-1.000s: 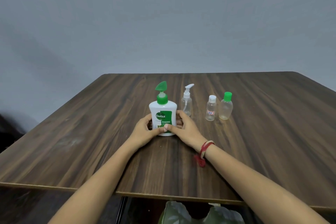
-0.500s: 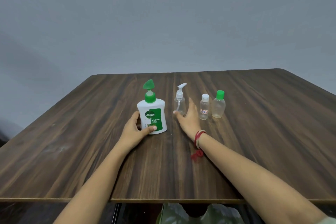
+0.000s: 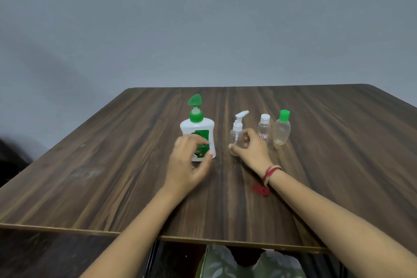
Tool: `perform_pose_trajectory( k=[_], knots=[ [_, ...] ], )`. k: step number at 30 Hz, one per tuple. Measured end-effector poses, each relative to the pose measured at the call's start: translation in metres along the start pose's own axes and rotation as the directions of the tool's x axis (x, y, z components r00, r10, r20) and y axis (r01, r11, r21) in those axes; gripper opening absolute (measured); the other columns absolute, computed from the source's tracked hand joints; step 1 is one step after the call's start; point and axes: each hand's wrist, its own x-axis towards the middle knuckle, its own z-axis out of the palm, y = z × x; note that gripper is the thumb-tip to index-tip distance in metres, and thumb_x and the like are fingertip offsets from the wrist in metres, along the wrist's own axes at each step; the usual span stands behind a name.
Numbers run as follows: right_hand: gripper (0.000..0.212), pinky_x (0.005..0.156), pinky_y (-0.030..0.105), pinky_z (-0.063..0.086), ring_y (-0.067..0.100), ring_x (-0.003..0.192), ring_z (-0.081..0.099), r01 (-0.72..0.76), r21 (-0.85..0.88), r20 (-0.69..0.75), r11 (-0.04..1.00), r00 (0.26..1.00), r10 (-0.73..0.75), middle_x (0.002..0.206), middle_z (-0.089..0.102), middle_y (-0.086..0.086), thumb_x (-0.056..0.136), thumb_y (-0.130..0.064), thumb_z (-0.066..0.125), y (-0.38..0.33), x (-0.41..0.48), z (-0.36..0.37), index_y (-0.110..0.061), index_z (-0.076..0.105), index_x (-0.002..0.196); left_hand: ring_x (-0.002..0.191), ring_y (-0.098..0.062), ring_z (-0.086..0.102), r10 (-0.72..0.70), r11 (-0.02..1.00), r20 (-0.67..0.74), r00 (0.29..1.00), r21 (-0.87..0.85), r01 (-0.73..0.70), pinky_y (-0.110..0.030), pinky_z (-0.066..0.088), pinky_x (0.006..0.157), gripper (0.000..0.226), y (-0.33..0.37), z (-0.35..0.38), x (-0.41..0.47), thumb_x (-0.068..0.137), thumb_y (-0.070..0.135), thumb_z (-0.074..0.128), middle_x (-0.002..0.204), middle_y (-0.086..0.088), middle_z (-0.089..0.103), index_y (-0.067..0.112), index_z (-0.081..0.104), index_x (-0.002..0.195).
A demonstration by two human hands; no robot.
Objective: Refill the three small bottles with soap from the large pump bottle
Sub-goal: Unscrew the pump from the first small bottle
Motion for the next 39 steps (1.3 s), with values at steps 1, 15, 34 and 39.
perform_pose_trajectory(
  k=[1,15,34,39],
  knots=[
    [0.028,0.060,0.011,0.037,0.000,0.066,0.047,0.022,-0.013,0.020,1.000,1.000,-0.021,0.076,0.053,-0.012,0.074,-0.020,0.076,0.001,-0.007,-0.006,-0.017,0.055,0.091,0.095,-0.009,0.054,-0.017,0.999,0.074,0.997,-0.043,0.021,-0.023,0.041,0.083,0.025,0.009,0.009,0.000,0.086,0.029,0.059,0.103,0.009,0.059,0.013,0.060,0.104],
    [0.029,0.080,0.012,0.047,-0.004,0.085,0.058,0.093,0.236,0.300,0.967,0.940,-0.163,0.100,0.063,0.009,0.084,-0.002,0.064,0.015,-0.026,-0.045,0.004,0.056,0.111,0.101,0.008,0.059,-0.247,0.835,0.450,0.858,-0.351,0.424,-0.017,0.046,0.090,0.031,0.027,0.082,0.029,0.094,0.020,0.050,0.104,0.024,0.064,0.030,0.054,0.123],
    [0.027,0.059,0.003,0.043,-0.012,0.059,0.058,0.108,0.147,0.128,0.983,0.984,-0.127,0.072,0.061,-0.014,0.074,-0.001,0.073,0.009,-0.032,-0.037,-0.010,0.061,0.096,0.101,-0.006,0.064,-0.310,0.599,0.473,0.825,-0.577,0.556,-0.026,0.050,0.091,0.025,0.033,0.087,0.026,0.085,0.031,0.058,0.108,0.008,0.067,0.033,0.058,0.110],
    [0.034,0.057,0.007,0.043,-0.011,0.055,0.056,0.092,0.164,0.163,0.982,0.979,-0.119,0.074,0.062,-0.012,0.072,-0.003,0.075,0.010,-0.034,-0.034,-0.012,0.062,0.102,0.074,-0.003,0.064,-0.474,0.553,0.339,0.813,-0.604,0.574,-0.024,0.051,0.072,0.024,0.036,0.086,0.028,0.077,0.007,0.076,0.080,0.006,0.067,0.021,0.064,0.092]
  ],
)
